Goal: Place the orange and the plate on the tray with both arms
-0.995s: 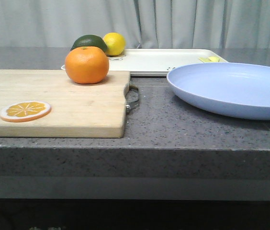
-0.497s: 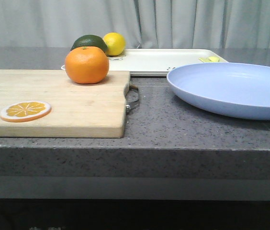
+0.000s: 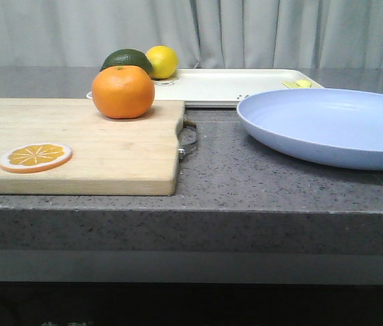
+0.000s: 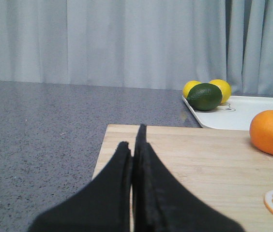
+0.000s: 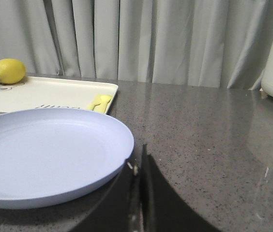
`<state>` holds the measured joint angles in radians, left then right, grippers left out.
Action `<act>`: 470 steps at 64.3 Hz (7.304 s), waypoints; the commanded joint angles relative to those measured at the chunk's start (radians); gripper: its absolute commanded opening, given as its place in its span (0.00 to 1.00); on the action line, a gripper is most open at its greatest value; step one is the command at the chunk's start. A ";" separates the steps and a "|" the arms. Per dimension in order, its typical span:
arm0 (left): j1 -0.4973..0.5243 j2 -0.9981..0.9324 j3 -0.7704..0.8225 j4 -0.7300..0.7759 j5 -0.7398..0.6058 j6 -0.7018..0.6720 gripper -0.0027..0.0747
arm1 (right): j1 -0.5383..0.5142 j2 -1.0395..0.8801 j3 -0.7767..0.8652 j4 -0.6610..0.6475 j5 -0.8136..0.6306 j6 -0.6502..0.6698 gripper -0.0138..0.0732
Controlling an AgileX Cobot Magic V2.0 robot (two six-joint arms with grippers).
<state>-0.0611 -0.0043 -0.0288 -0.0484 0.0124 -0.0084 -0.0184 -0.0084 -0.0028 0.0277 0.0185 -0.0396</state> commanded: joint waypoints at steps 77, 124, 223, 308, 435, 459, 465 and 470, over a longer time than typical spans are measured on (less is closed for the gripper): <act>-0.001 0.383 -0.642 -0.034 0.449 -0.006 0.05 | 0.001 0.544 -0.663 -0.011 0.567 -0.007 0.21; -0.294 0.589 -0.709 -0.042 0.417 0.155 0.76 | 0.001 0.544 -0.663 0.001 0.568 -0.007 0.88; -0.511 1.739 -1.477 0.063 0.673 0.154 0.69 | 0.001 0.544 -0.663 0.001 0.568 -0.007 0.88; -0.511 1.769 -1.482 0.035 0.679 0.143 0.74 | 0.001 0.544 -0.663 0.001 0.570 -0.007 0.88; -0.848 1.744 -1.868 0.024 0.860 0.008 0.85 | 0.001 0.544 -0.663 0.001 0.560 -0.007 0.88; -0.848 1.381 -1.408 0.209 0.805 -0.128 0.85 | 0.001 0.568 -0.665 0.014 0.618 -0.006 0.88; -0.838 1.298 -1.319 0.211 0.805 -0.141 0.85 | 0.001 0.612 -0.683 0.038 0.653 -0.006 0.88; -0.806 1.240 -1.243 0.200 0.805 -0.141 0.85 | 0.001 0.673 -0.729 0.057 0.710 -0.006 0.88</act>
<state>-0.8955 1.3227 -1.3133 0.1462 0.8800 -0.1305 -0.0184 0.6114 -0.6655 0.0636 0.7449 -0.0396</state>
